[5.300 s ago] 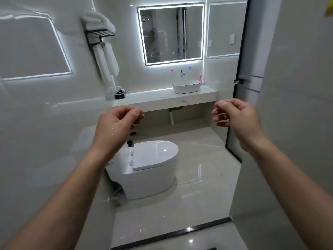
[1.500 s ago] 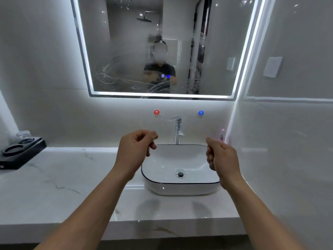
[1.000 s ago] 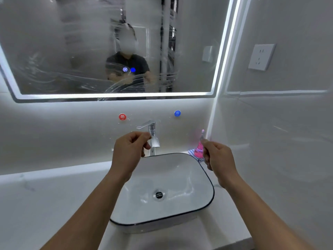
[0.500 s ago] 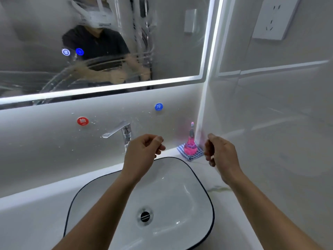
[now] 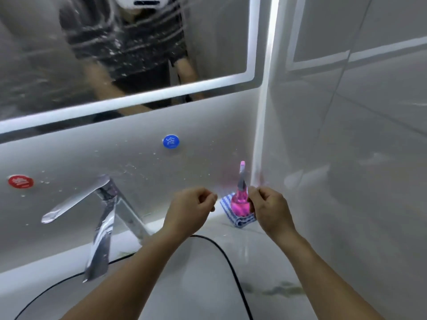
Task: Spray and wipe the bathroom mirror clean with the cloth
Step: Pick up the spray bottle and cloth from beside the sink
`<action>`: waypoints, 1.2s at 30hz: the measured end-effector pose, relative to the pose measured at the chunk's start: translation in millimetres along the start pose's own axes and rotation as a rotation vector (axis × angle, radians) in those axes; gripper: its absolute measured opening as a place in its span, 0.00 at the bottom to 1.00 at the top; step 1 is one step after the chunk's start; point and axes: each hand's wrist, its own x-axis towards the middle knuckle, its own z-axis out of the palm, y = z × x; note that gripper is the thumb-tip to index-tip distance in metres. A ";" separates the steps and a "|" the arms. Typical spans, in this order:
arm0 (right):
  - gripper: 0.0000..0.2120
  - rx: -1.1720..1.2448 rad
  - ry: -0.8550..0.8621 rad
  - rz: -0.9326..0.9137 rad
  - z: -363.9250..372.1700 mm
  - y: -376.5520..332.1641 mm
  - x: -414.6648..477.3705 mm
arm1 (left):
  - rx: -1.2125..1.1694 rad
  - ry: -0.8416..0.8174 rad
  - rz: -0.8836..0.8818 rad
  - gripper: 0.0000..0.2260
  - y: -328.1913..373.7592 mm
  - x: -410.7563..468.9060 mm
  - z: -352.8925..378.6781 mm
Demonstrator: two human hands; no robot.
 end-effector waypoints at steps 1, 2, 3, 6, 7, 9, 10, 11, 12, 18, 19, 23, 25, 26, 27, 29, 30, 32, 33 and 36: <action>0.19 -0.063 -0.014 -0.005 4.2 9.9 10.6 | 0.033 -0.021 0.003 0.10 -3.9 13.5 12.9; 0.19 -0.134 -0.029 -0.007 8.8 20.3 21.3 | 0.078 -0.043 -0.001 0.11 -9.0 27.1 26.3; 0.19 -0.211 -0.047 -0.006 14.1 30.8 31.2 | 0.136 -0.062 -0.006 0.12 -15.7 40.1 40.0; 0.16 -0.395 -0.111 0.044 34.3 60.9 59.2 | 0.365 -0.171 -0.062 0.12 -43.7 75.1 82.0; 0.15 -0.422 -0.110 0.082 42.0 69.1 67.7 | 0.448 -0.219 -0.093 0.12 -53.7 84.6 94.2; 0.26 -0.431 -0.100 0.164 56.9 83.9 83.1 | 0.538 -0.338 -0.176 0.11 -71.0 100.5 117.3; 0.33 -0.428 -0.093 0.196 63.5 90.3 90.1 | 0.526 -0.408 -0.224 0.12 -77.3 107.2 127.9; 0.38 -0.423 -0.080 0.209 68.8 95.2 96.3 | 0.485 -0.466 -0.269 0.13 -83.9 114.5 140.3; 0.40 -0.404 -0.072 0.207 73.4 98.9 102.6 | 0.412 -0.505 -0.329 0.13 -86.0 121.0 150.4; 0.42 -0.153 -0.078 0.133 85.6 114.9 125.6 | -0.161 -0.298 -0.656 0.12 -92.3 145.6 188.6; 0.41 -0.167 -0.074 0.132 85.7 115.5 126.3 | -0.238 -0.250 -0.724 0.11 -93.7 147.9 188.9; 0.41 -0.260 -0.036 0.058 81.2 115.9 123.2 | -0.435 -0.168 -0.879 0.11 -86.5 145.9 182.5; 0.39 -0.248 -0.028 0.017 73.3 110.7 117.4 | -0.505 -0.135 -0.889 0.11 -78.2 140.4 176.2; 0.38 -0.239 -0.030 -0.005 69.7 107.9 114.0 | -0.537 -0.107 -0.872 0.11 -75.3 137.8 173.8; 0.37 -0.229 -0.028 -0.026 66.4 105.2 110.6 | -0.563 -0.090 -0.849 0.11 -70.9 133.8 169.7; 0.34 -0.208 -0.007 -0.077 61.9 98.9 102.7 | -0.689 -0.053 -0.798 0.11 -59.2 123.6 156.6; 0.32 -0.197 0.000 -0.107 60.3 94.5 98.1 | -0.801 -0.041 -0.798 0.11 -55.1 119.3 149.1; 0.30 -0.170 -0.024 -0.168 58.7 81.0 88.6 | -0.979 -0.032 -0.784 0.11 -50.3 109.0 129.0; 0.29 -0.130 -0.063 -0.191 58.6 71.2 82.5 | -1.041 -0.013 -0.779 0.10 -48.9 103.7 118.4; 0.27 0.111 -0.192 -0.225 63.0 29.3 60.3 | -1.231 0.012 -0.743 0.18 -45.2 91.8 83.9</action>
